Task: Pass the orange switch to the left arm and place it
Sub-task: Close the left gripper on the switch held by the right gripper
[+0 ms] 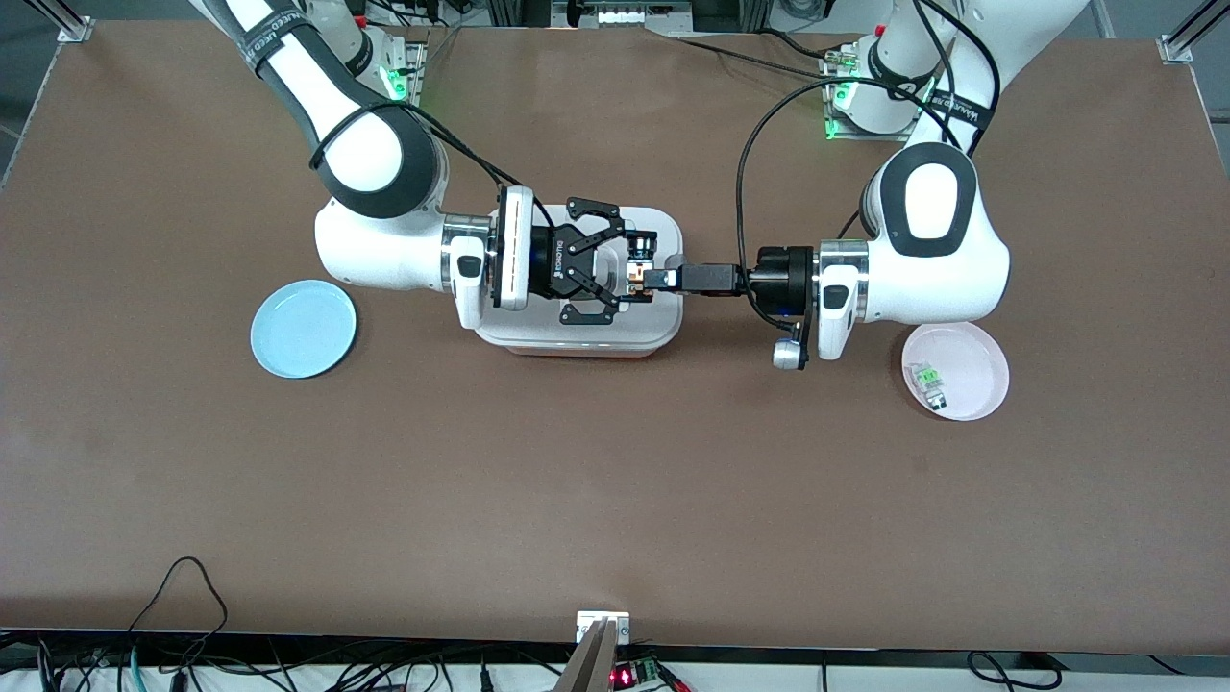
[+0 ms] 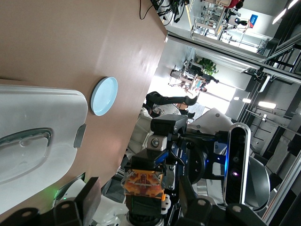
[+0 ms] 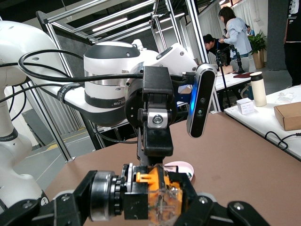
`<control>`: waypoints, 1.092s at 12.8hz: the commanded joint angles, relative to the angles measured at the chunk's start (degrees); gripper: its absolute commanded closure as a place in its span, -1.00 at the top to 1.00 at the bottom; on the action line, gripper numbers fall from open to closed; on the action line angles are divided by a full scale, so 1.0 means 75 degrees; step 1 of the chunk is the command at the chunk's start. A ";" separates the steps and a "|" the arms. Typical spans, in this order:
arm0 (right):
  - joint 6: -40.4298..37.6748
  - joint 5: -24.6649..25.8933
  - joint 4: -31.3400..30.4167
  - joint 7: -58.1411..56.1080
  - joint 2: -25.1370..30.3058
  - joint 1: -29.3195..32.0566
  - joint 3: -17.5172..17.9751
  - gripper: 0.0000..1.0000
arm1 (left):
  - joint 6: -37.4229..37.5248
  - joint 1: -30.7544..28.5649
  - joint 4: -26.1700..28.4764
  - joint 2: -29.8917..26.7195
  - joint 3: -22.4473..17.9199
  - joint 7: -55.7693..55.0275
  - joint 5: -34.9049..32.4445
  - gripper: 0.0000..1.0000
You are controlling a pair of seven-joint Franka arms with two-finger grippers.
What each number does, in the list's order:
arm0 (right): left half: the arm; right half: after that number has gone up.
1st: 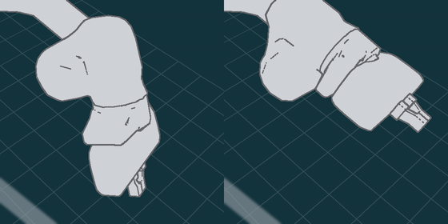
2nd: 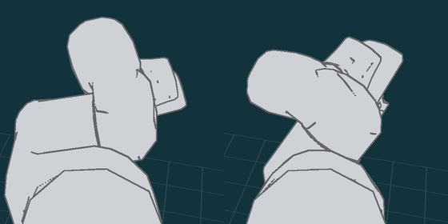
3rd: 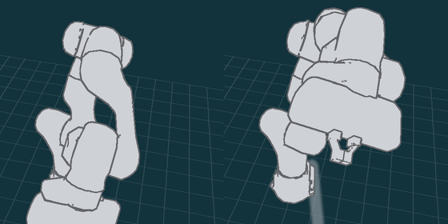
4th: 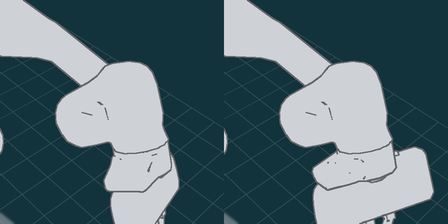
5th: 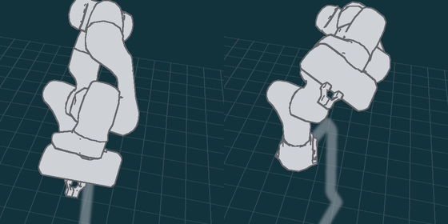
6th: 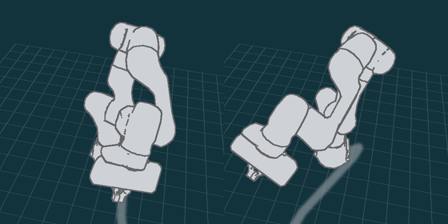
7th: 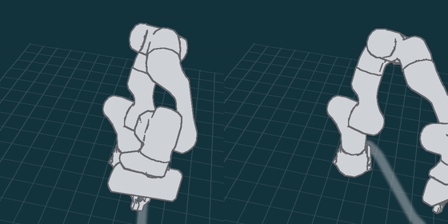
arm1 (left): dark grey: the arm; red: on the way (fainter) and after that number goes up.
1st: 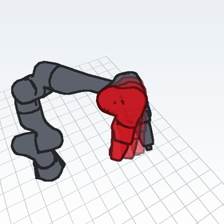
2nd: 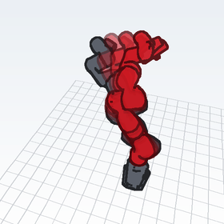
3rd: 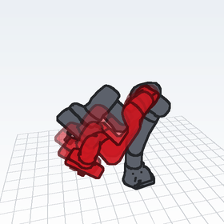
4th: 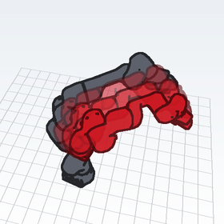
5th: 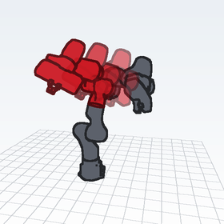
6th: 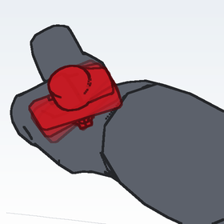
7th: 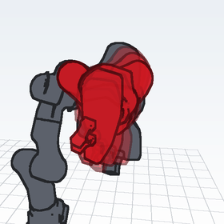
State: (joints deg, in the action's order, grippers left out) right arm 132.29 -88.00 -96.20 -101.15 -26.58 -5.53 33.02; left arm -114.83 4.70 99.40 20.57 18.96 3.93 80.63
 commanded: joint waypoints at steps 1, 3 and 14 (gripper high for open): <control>0.0139 -0.0114 0.0182 -0.0130 -0.0112 -0.0036 0.0074 -0.47 | -0.0112 -0.0018 0.0165 -0.0094 0.0050 0.0226 0.0289 0.22; 0.0150 -0.0103 0.0182 -0.0130 -0.0112 -0.0036 0.0074 -0.47 | -0.0286 0.0110 0.0165 -0.0094 0.0050 0.0226 0.0312 0.07; 0.0139 -0.0114 0.0182 -0.0142 -0.0112 -0.0036 0.0074 -0.14 | -0.0370 0.0135 0.0153 -0.0106 0.0050 0.0191 0.0301 -0.95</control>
State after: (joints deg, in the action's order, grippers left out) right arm 132.43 -88.05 -96.19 -101.13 -26.72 -5.49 33.01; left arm -117.06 5.43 99.48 20.57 19.27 4.65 81.45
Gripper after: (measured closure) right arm 0.273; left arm 0.590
